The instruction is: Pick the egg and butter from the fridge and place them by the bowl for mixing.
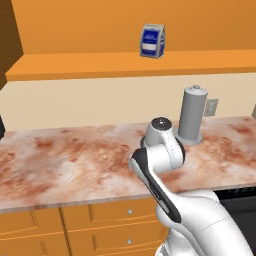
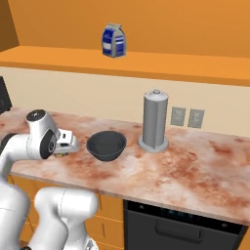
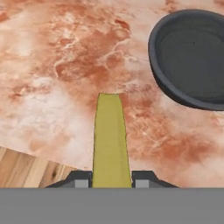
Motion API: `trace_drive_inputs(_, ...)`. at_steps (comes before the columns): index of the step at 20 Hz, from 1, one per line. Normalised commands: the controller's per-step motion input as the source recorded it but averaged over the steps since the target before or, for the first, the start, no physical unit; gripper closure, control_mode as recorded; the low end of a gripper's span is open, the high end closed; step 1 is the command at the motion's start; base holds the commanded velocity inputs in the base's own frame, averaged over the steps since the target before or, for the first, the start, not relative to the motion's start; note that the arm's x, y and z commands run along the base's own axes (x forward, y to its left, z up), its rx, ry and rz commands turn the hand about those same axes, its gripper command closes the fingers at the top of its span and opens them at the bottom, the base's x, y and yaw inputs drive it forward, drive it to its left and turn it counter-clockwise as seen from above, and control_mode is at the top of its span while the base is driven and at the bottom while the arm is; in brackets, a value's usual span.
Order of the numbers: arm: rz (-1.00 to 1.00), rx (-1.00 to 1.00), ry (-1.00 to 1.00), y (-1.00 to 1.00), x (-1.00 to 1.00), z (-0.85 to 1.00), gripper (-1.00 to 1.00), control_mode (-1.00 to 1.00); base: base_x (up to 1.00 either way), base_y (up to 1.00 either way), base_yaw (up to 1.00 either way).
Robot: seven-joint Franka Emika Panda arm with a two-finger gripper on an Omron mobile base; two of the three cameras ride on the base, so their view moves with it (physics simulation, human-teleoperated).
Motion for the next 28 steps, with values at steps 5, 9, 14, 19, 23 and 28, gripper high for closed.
trace_drive_inputs(5, 0.07, -0.07, 0.00, 0.05, 0.51, -0.36, 1.00, -1.00, 0.00, 0.00, 0.00)
trace_drive_inputs(9, 0.08, -0.09, 0.00, 0.09, 0.43, -0.41, 1.00, -1.00, 0.00, 0.00, 0.00)
trace_drive_inputs(14, 0.09, -0.09, 0.00, 0.13, 0.36, -0.41, 1.00, -1.00, 0.00, 0.00, 0.00)
trace_drive_inputs(19, 0.04, -0.04, 0.03, 0.10, 0.29, -0.21, 1.00, -1.00, 0.00, 0.00, 0.00)
trace_drive_inputs(23, 0.00, 0.06, 0.00, 0.00, 0.06, -0.15, 1.00, -1.00, 0.00, 0.00, 0.00)
trace_drive_inputs(28, 0.00, 0.15, 0.00, -0.01, 0.06, -0.27, 1.00, -1.00, 0.00, 0.00, 0.00)
